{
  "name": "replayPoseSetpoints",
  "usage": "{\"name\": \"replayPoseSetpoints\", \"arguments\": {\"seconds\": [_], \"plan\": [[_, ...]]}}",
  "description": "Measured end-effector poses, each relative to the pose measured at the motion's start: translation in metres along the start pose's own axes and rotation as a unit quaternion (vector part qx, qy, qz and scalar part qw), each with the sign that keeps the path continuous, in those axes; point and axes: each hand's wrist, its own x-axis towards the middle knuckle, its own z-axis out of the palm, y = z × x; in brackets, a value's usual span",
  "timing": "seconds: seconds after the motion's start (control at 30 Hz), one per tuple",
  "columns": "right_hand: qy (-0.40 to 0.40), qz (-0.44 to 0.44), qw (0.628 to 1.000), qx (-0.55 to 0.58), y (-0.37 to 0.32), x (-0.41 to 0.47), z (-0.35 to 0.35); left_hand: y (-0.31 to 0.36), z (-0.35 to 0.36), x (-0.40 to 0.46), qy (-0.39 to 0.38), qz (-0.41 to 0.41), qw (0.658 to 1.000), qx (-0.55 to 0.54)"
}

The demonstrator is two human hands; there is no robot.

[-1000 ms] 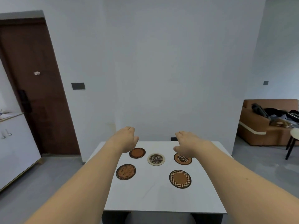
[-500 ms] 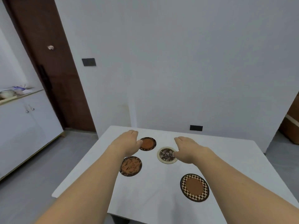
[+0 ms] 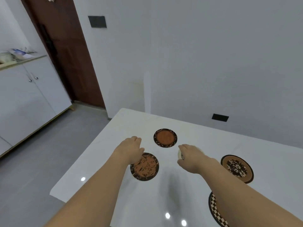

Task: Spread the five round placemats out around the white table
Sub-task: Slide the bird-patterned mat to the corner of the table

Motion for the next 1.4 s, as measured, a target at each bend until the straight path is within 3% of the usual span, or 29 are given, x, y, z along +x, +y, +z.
{"name": "replayPoseSetpoints", "arguments": {"seconds": [0.6, 1.13, 1.4], "plan": [[-0.134, -0.021, 0.99, 0.042, -0.008, 0.157, 0.121, -0.052, 0.122, 0.112, -0.126, -0.067, 0.989, -0.029], [-0.109, 0.126, 0.972, 0.168, -0.031, 0.203, 0.152, -0.06, 0.178, 0.128, -0.08, -0.131, 0.987, -0.048], [-0.073, 0.222, 0.935, 0.266, -0.038, 0.214, 0.168, -0.064, 0.18, 0.137, -0.085, -0.238, 0.961, -0.11]]}}
